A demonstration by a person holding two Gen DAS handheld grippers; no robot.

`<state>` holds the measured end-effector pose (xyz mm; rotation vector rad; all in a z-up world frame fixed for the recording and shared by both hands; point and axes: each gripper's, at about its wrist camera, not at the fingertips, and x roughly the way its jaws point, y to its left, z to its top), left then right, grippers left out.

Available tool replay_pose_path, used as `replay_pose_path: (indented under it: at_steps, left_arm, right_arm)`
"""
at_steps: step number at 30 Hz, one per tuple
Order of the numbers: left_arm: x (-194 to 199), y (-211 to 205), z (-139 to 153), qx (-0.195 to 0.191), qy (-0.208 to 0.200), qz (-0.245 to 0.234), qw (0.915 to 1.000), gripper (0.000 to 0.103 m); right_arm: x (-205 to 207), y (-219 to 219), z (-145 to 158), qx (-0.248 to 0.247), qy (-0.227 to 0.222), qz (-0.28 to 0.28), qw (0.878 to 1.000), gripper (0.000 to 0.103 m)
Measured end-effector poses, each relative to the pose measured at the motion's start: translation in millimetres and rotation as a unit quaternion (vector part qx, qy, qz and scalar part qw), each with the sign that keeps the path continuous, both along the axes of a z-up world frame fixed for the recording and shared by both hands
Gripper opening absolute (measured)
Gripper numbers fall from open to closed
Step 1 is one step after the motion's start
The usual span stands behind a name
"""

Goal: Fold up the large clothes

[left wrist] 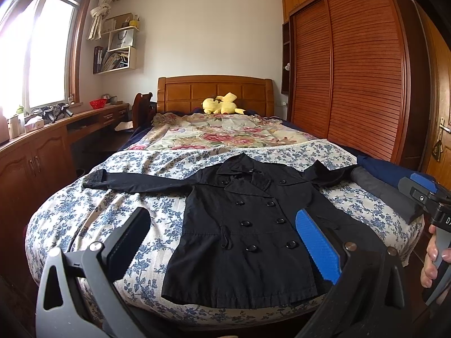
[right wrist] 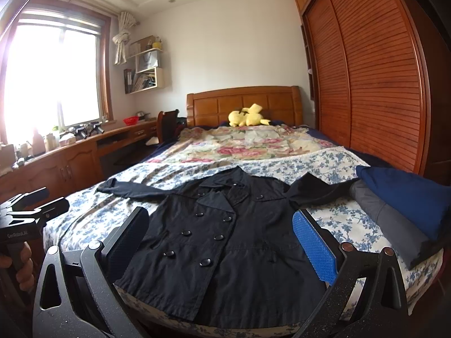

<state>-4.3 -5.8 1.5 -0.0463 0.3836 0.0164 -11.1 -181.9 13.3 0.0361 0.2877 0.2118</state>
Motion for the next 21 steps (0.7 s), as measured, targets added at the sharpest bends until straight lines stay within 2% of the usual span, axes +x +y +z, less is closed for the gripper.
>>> replay_pose_path:
  at_steps: [21]
  left_arm:
    - [-12, -7, 11, 0.004, -0.014, -0.008, 0.9999, 0.103]
  right_arm:
    - [-9, 11, 1, -0.002, -0.002, 0.004, 1.0, 0.103]
